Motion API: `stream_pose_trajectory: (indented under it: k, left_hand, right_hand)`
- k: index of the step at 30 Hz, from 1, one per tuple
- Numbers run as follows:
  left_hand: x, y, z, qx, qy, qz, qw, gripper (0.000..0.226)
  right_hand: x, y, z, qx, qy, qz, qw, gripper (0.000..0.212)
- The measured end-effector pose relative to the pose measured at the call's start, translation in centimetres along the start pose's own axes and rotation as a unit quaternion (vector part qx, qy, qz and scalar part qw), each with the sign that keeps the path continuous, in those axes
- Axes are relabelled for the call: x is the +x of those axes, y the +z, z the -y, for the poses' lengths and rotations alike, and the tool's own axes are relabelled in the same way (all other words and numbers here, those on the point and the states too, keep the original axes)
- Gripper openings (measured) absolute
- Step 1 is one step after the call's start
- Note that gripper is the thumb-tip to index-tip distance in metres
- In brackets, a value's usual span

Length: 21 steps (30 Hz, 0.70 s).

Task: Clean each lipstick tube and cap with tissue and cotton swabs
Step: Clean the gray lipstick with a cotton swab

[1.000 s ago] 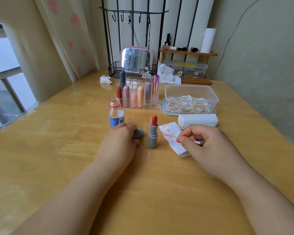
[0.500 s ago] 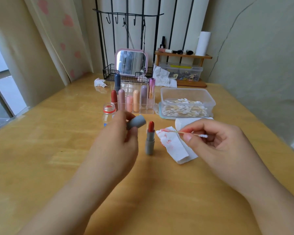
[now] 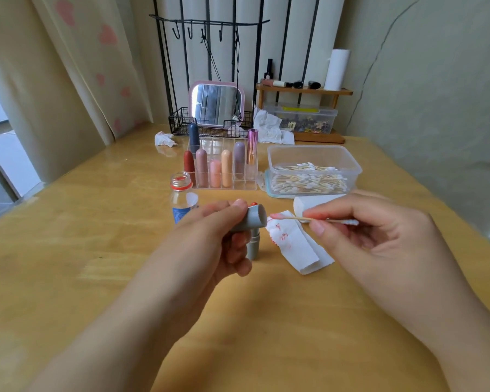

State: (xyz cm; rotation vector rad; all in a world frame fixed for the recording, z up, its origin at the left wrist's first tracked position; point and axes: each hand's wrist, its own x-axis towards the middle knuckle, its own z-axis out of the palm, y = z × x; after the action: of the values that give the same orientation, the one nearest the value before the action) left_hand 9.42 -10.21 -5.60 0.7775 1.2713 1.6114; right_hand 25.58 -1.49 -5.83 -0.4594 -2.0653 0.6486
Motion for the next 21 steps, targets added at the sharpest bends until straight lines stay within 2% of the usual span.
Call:
stream_pose_trajectory:
  k: [1,3,5,8,10,14,16,19,21]
  left_hand:
    - [-0.1,0.0,0.0,0.004,-0.007,0.006,1.0,0.018]
    - [-0.2,-0.1,0.0,0.014,-0.02,0.02,1.0,0.027]
    - [-0.3,-0.1,0.0,0.022,-0.025,0.027,0.999,0.033]
    - [-0.3,-0.1,0.0,0.024,-0.03,0.035,0.999,0.026]
    - [-0.2,-0.1,-0.1,0.016,-0.028,0.035,0.999,0.029]
    - [0.0,-0.1,0.1,0.001,-0.036,0.034,0.999,0.035]
    - [0.0,0.0,0.1,-0.005,-0.046,0.038,0.998,0.034]
    - [-0.1,0.1,0.1,-0.009,-0.056,0.045,0.997,0.024]
    - [-0.2,0.1,0.0,-0.015,-0.058,0.044,0.997,0.023]
  right_hand:
    - [0.0,0.0,0.0,-0.04,-0.026,-0.001,0.999,0.009]
    - [0.0,0.0,0.2,-0.102,-0.068,-0.002,0.992,0.01]
    - [0.0,0.0,0.3,-0.128,-0.091,-0.004,0.988,0.015]
    - [-0.1,0.1,0.4,-0.176,-0.126,-0.001,0.976,0.009]
    - [-0.2,0.2,0.5,-0.201,-0.137,0.027,0.97,0.006]
    - [-0.3,0.1,0.9,-0.147,-0.127,0.079,0.978,0.005]
    - [-0.3,-0.1,1.0,-0.122,-0.129,0.059,0.982,0.007]
    - [0.0,-0.1,1.0,-0.159,-0.14,0.018,0.977,0.009]
    - [-0.1,0.0,1.0,-0.178,-0.144,0.023,0.973,0.006]
